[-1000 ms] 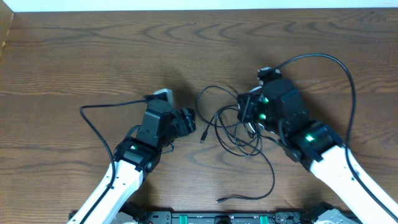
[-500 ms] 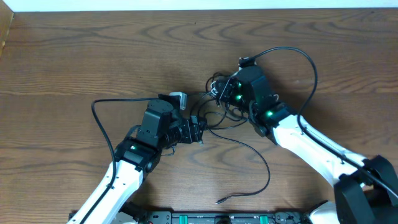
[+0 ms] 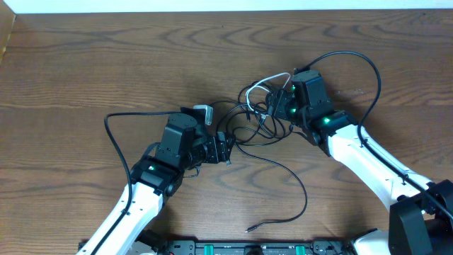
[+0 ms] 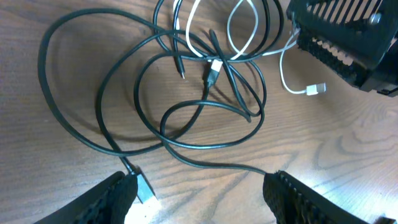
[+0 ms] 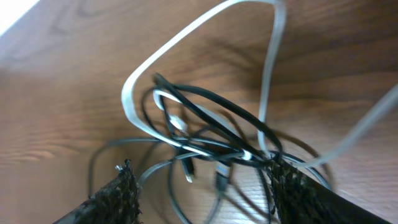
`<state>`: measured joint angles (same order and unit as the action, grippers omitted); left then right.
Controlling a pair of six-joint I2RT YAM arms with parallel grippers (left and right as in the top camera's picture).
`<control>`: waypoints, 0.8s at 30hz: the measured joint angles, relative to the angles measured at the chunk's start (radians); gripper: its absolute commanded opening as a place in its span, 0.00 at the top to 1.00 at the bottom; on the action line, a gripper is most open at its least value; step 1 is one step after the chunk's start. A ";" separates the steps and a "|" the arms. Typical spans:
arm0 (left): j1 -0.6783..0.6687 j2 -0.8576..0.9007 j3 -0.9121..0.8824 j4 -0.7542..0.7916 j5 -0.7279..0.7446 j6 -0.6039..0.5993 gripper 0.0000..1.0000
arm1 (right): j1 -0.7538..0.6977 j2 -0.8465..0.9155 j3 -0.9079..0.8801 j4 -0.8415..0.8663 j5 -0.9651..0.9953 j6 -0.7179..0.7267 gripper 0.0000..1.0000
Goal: Untangle cables
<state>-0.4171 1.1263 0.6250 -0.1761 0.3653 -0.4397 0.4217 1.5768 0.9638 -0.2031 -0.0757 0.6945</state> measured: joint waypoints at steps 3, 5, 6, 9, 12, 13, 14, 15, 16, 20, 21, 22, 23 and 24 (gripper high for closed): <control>0.000 0.000 0.000 0.000 0.000 0.000 0.28 | 0.002 0.000 0.000 -0.006 -0.044 -0.055 0.44; 0.000 0.000 0.000 0.000 0.000 0.000 0.28 | 0.008 0.000 0.000 -0.010 -0.077 -0.085 0.52; 0.000 0.000 0.000 0.000 0.000 0.000 0.28 | 0.011 0.000 0.000 -0.013 -0.090 -0.098 0.53; 0.000 0.000 0.000 0.000 -0.002 0.000 0.28 | 0.026 0.000 0.000 -0.014 -0.112 -0.133 0.50; 0.000 0.000 0.000 0.000 -0.005 0.000 0.02 | 0.039 0.017 0.000 0.013 -0.118 -0.166 0.48; 0.000 0.000 0.000 0.000 -0.005 0.003 0.02 | 0.040 0.031 0.000 0.027 -0.116 -0.174 0.49; 0.000 0.000 0.000 0.000 -0.005 0.004 0.02 | 0.041 0.056 0.000 0.049 -0.115 -0.182 0.50; 0.000 0.000 0.000 0.000 -0.005 0.003 0.02 | 0.040 0.077 0.000 0.062 -0.114 -0.185 0.50; 0.000 0.000 0.000 0.000 -0.005 0.003 0.02 | 0.040 0.105 0.000 0.084 -0.108 -0.191 0.50; 0.000 0.000 0.000 0.000 -0.005 0.003 0.02 | 0.040 0.201 0.000 0.140 -0.078 -0.206 0.48; 0.000 0.000 0.000 0.000 -0.005 0.003 0.02 | 0.040 0.211 0.000 0.144 -0.068 -0.207 0.47; 0.000 0.000 0.000 0.000 -0.005 0.003 0.02 | 0.040 0.215 0.000 0.146 -0.060 -0.209 0.46; 0.000 0.000 0.000 0.000 -0.005 0.003 0.02 | 0.040 0.216 0.000 0.150 -0.052 -0.209 0.46; 0.000 0.000 0.000 0.000 -0.005 0.003 0.02 | 0.040 0.214 0.000 0.156 -0.044 -0.210 0.45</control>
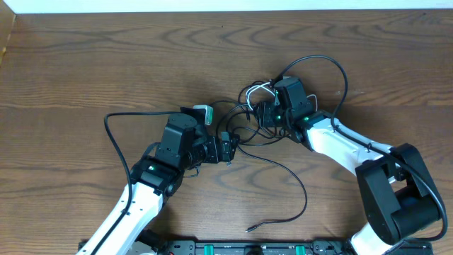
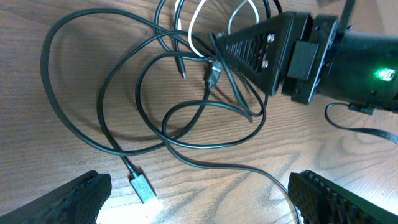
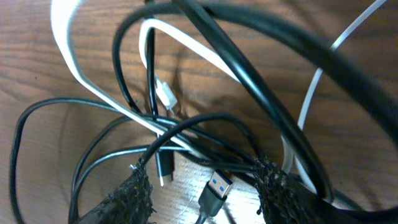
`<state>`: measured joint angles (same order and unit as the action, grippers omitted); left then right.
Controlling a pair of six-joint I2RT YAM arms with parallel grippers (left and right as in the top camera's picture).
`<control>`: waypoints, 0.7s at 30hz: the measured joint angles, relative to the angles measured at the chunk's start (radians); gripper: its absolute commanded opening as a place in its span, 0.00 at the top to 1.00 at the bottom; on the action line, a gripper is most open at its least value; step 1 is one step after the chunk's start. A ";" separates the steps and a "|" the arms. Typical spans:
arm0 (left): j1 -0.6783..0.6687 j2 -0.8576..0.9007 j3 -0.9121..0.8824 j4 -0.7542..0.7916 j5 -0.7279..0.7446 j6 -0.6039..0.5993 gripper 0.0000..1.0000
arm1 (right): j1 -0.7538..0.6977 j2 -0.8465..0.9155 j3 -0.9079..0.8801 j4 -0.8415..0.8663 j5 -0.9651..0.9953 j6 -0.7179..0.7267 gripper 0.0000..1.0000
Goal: Untangle cables
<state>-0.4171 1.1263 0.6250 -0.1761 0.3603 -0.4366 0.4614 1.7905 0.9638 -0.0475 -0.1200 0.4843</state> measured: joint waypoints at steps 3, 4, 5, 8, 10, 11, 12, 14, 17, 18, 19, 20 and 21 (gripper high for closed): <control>0.000 0.000 0.000 0.000 0.000 0.000 0.02 | -0.001 0.000 0.000 0.004 0.016 -0.006 0.45; 0.000 0.000 0.000 0.000 0.000 0.000 0.02 | -0.001 0.000 0.000 0.003 0.019 -0.007 0.44; 0.000 0.000 0.000 0.000 0.000 0.000 0.02 | -0.002 0.000 0.000 0.000 0.021 -0.008 0.44; 0.000 0.000 0.000 0.000 0.000 0.000 0.02 | -0.003 0.000 0.000 -0.018 0.025 -0.013 0.43; 0.000 0.000 0.000 0.000 0.000 0.000 0.02 | -0.007 0.000 0.000 -0.021 0.025 -0.015 0.43; 0.000 0.000 0.000 0.000 0.000 0.000 0.02 | -0.012 -0.001 0.000 -0.025 0.022 -0.016 0.43; 0.000 0.000 0.000 0.000 0.000 0.000 0.02 | -0.017 -0.002 0.000 -0.031 0.018 -0.016 0.42; 0.000 0.000 0.000 0.000 0.000 0.000 0.02 | -0.026 -0.016 0.000 -0.055 0.009 -0.018 0.39; 0.000 0.000 0.000 0.000 0.000 0.000 0.02 | -0.040 -0.061 0.000 -0.090 0.004 -0.019 0.34; 0.000 0.000 0.000 0.000 0.000 0.000 0.02 | -0.045 -0.085 0.000 -0.098 0.004 -0.022 0.33; 0.000 0.000 0.000 0.000 0.000 0.000 0.02 | -0.050 -0.111 0.000 -0.104 0.009 -0.022 0.32; 0.000 0.000 0.000 0.000 0.000 0.000 0.02 | -0.054 -0.125 0.000 -0.112 0.014 -0.022 0.32; 0.000 0.000 0.000 0.000 0.000 0.000 0.02 | -0.056 -0.130 0.000 -0.118 0.019 -0.022 0.32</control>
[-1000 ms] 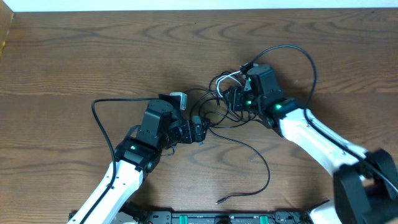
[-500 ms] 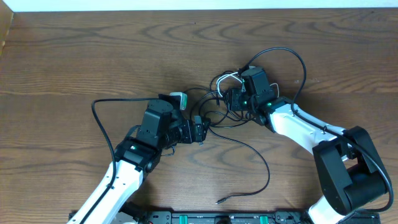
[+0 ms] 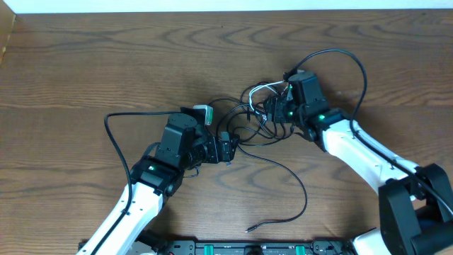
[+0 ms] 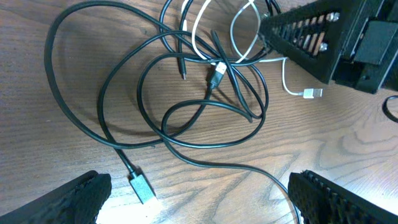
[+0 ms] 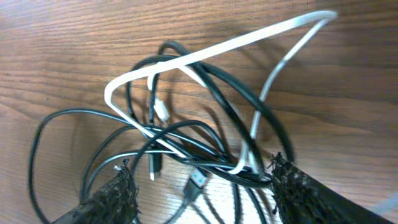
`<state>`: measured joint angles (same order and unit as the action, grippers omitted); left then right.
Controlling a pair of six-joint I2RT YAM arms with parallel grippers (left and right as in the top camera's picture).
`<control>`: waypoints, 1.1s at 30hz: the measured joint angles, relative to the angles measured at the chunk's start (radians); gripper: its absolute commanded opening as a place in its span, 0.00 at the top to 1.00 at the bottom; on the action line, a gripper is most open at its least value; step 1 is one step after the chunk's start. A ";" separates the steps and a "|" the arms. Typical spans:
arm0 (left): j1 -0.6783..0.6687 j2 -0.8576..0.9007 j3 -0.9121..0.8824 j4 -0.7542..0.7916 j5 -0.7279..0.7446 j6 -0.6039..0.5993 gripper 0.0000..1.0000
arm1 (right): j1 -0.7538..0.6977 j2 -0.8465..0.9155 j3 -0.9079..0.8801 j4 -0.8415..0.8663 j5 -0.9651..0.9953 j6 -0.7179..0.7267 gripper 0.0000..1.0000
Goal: Untangle cables
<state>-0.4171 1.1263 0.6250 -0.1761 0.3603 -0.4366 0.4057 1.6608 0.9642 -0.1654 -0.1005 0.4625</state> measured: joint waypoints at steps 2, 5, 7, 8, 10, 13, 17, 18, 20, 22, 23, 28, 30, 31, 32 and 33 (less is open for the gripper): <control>0.000 0.000 0.000 0.000 0.000 0.000 0.02 | -0.006 0.000 0.000 -0.014 0.005 0.000 0.32; 0.000 0.000 0.000 0.000 0.000 0.000 0.02 | -0.009 0.001 0.000 -0.018 0.008 0.000 0.33; 0.000 0.000 0.000 0.000 0.000 0.000 0.02 | -0.009 0.001 0.000 -0.018 -0.004 0.000 0.36; 0.000 0.000 0.000 0.000 0.000 0.000 0.02 | -0.009 0.001 0.000 -0.014 -0.022 -0.002 0.36; 0.000 0.000 0.000 0.000 0.000 0.000 0.02 | -0.008 0.001 0.000 -0.005 -0.051 -0.004 0.35; 0.000 0.000 0.000 0.000 0.000 0.000 0.02 | -0.001 0.001 0.000 -0.002 -0.093 -0.006 0.33; 0.000 0.000 0.000 0.000 0.000 0.000 0.02 | 0.014 0.002 0.000 -0.002 -0.084 -0.009 0.30; 0.000 0.000 0.000 0.000 0.000 0.000 0.02 | 0.019 0.004 0.000 -0.001 -0.069 -0.010 0.29; 0.000 0.000 0.000 0.000 0.000 0.000 0.02 | 0.023 0.016 0.000 0.011 -0.036 -0.011 0.29; 0.000 0.000 0.000 0.000 0.000 0.000 0.02 | 0.024 0.038 0.000 0.034 -0.011 -0.012 0.29; 0.000 0.000 0.000 0.000 0.000 0.000 0.02 | 0.024 0.056 0.000 0.057 0.003 -0.012 0.29; 0.000 0.000 0.000 0.000 0.000 0.000 0.02 | 0.024 0.100 0.000 0.106 0.055 -0.015 0.25; 0.000 0.000 0.000 0.000 0.000 0.000 0.02 | 0.024 0.113 0.000 0.109 0.085 -0.017 0.24; 0.000 0.000 0.000 0.000 0.000 0.000 0.02 | 0.024 0.116 0.000 0.109 0.095 -0.018 0.24; 0.000 0.000 0.000 0.000 0.000 0.000 0.02 | 0.024 0.117 0.000 0.109 0.103 -0.018 0.24; 0.000 0.000 0.000 0.000 0.000 0.000 0.02 | 0.024 0.117 0.000 0.110 0.111 -0.019 0.24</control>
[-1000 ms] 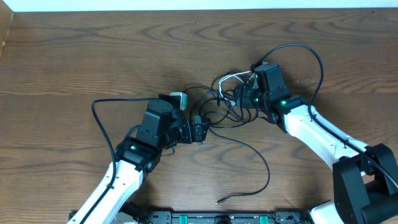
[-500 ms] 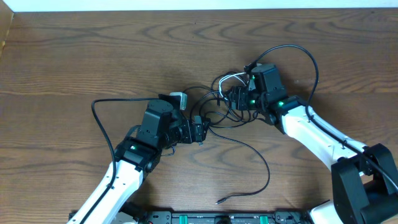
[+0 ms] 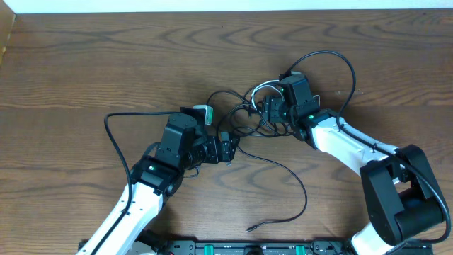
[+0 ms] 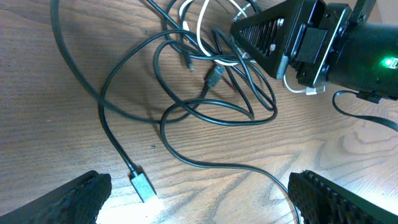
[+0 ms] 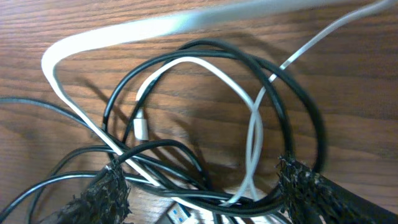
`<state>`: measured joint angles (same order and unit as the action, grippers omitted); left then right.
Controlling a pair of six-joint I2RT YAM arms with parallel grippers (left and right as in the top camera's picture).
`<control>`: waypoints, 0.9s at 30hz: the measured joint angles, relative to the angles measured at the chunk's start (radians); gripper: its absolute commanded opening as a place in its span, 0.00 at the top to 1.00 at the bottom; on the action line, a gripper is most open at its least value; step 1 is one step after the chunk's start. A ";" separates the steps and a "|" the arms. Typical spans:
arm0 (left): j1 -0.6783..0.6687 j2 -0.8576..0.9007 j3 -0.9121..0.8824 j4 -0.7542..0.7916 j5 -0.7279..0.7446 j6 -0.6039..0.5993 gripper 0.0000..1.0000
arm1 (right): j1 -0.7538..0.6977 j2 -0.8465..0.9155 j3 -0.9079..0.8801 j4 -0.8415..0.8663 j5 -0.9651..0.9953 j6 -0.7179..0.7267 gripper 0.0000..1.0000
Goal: Untangle cables
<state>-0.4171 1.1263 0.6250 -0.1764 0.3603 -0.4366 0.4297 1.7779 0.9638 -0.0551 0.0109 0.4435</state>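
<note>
A knot of black cables (image 3: 244, 120) with a thin white cable (image 3: 263, 88) through it lies mid-table. My right gripper (image 3: 265, 113) is pushed into its right side. In the right wrist view that gripper (image 5: 205, 198) is open, its fingers (image 5: 102, 199) straddling several black strands and the white cable (image 5: 250, 127); a blue-tongued USB plug (image 5: 180, 214) lies below. My left gripper (image 3: 228, 149) stands open just left of the knot. From the left wrist, that gripper (image 4: 199, 200) has a silver USB plug (image 4: 143, 185) between its fingers, untouched, and the tangle (image 4: 214, 78) ahead.
One long black cable (image 3: 301, 184) trails from the knot toward the front edge, its free end (image 3: 249, 228) near the arm bases. The arms' own leads loop out at the left (image 3: 110, 127) and right (image 3: 343, 64). The table's back edge (image 3: 226, 10) is far off.
My right gripper has moved left, from beside the knot into it, and now straddles the strands. The tangle has shifted: a black loop now reaches up and to the left. Left arm unmoved.
First my right gripper was right of the knot, a white loop standing up before it, and the left jaws were narrower. Then the right gripper was at the knot and the left jaws wider. It then stood back right, the white loop raised; now it is in the knot.
</note>
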 measured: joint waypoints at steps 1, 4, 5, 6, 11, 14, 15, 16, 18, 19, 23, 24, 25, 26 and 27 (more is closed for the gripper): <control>0.000 0.000 0.000 0.000 0.000 0.000 0.02 | 0.000 0.000 0.000 0.001 0.004 0.000 0.24; 0.000 0.000 0.000 0.000 0.000 0.000 0.02 | 0.000 0.008 0.000 0.018 0.002 0.000 0.26; 0.000 0.000 0.000 0.000 0.000 0.000 0.02 | 0.000 0.016 0.000 0.029 -0.003 0.000 0.27; 0.000 0.000 0.000 0.000 0.000 0.000 0.02 | 0.000 0.026 0.000 0.037 -0.007 0.000 0.28; 0.000 0.000 0.000 0.000 0.000 0.000 0.02 | 0.000 0.090 0.000 0.077 -0.023 0.012 0.35; 0.000 0.000 0.000 0.000 0.000 0.000 0.02 | 0.000 0.106 0.000 0.089 -0.042 0.022 0.38; 0.000 0.000 0.000 0.000 0.000 0.000 0.02 | 0.000 0.108 0.000 0.097 -0.046 0.023 0.38; 0.000 0.000 0.000 0.000 0.000 0.000 0.02 | 0.000 0.108 0.000 0.103 -0.052 0.023 0.37; 0.000 0.000 0.000 0.000 0.000 0.000 0.02 | 0.000 0.106 0.000 0.104 -0.061 0.023 0.38; 0.000 0.000 0.000 0.000 0.000 0.000 0.02 | 0.000 0.102 0.000 0.100 -0.068 0.023 0.39; 0.000 0.000 0.000 0.000 0.000 0.000 0.02 | 0.000 0.043 0.000 0.057 -0.081 0.024 0.37; 0.000 0.000 0.000 0.000 0.000 0.000 0.02 | 0.000 0.016 0.000 0.047 -0.080 0.024 0.36; 0.000 0.000 0.000 0.000 0.000 0.000 0.02 | 0.000 -0.022 0.000 0.032 -0.074 0.025 0.34; 0.000 0.000 0.000 0.000 0.000 0.000 0.02 | 0.000 -0.056 0.000 0.018 -0.068 0.025 0.34; 0.000 0.000 0.000 0.000 0.000 0.000 0.02 | 0.000 -0.084 0.000 0.008 -0.064 0.024 0.32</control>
<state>-0.4171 1.1263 0.6250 -0.1764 0.3603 -0.4366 0.4297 1.6939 0.9638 -0.0471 -0.0532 0.4679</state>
